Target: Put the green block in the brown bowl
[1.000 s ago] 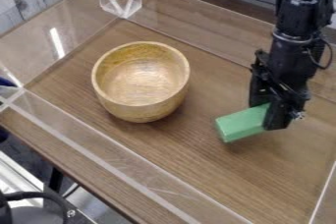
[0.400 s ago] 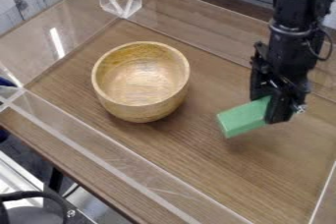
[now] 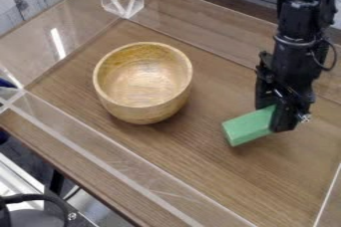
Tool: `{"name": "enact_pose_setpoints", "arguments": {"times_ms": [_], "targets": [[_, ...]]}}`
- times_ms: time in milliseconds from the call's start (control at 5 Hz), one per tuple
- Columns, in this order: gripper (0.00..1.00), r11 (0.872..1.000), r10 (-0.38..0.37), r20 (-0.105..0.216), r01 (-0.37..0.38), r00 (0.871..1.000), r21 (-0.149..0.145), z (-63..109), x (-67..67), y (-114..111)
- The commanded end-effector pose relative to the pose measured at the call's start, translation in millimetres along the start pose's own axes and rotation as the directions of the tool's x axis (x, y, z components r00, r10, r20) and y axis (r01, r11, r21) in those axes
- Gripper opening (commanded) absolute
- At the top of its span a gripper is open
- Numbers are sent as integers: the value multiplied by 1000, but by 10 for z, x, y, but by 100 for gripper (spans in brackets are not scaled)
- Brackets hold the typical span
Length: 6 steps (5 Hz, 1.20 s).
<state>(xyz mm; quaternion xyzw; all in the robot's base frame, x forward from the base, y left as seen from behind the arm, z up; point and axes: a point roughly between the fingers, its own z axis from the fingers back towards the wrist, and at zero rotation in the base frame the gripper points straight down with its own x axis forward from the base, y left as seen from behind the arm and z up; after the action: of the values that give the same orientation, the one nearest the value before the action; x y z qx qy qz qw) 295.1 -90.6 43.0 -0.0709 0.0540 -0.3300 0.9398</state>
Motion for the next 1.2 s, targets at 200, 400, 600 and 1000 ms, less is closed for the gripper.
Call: {"name": "enact_pose_setpoints", "arguments": {"times_ms": [200, 400, 600, 1000], "targets": [[0, 1000, -3, 54, 1, 999, 27, 190, 34, 4], [0, 999, 1, 63, -3, 998, 33, 235, 25, 8], [0, 999, 4, 71, -7, 997, 38, 275, 16, 11], [0, 998, 14, 94, -20, 995, 55, 398, -13, 21]]}}
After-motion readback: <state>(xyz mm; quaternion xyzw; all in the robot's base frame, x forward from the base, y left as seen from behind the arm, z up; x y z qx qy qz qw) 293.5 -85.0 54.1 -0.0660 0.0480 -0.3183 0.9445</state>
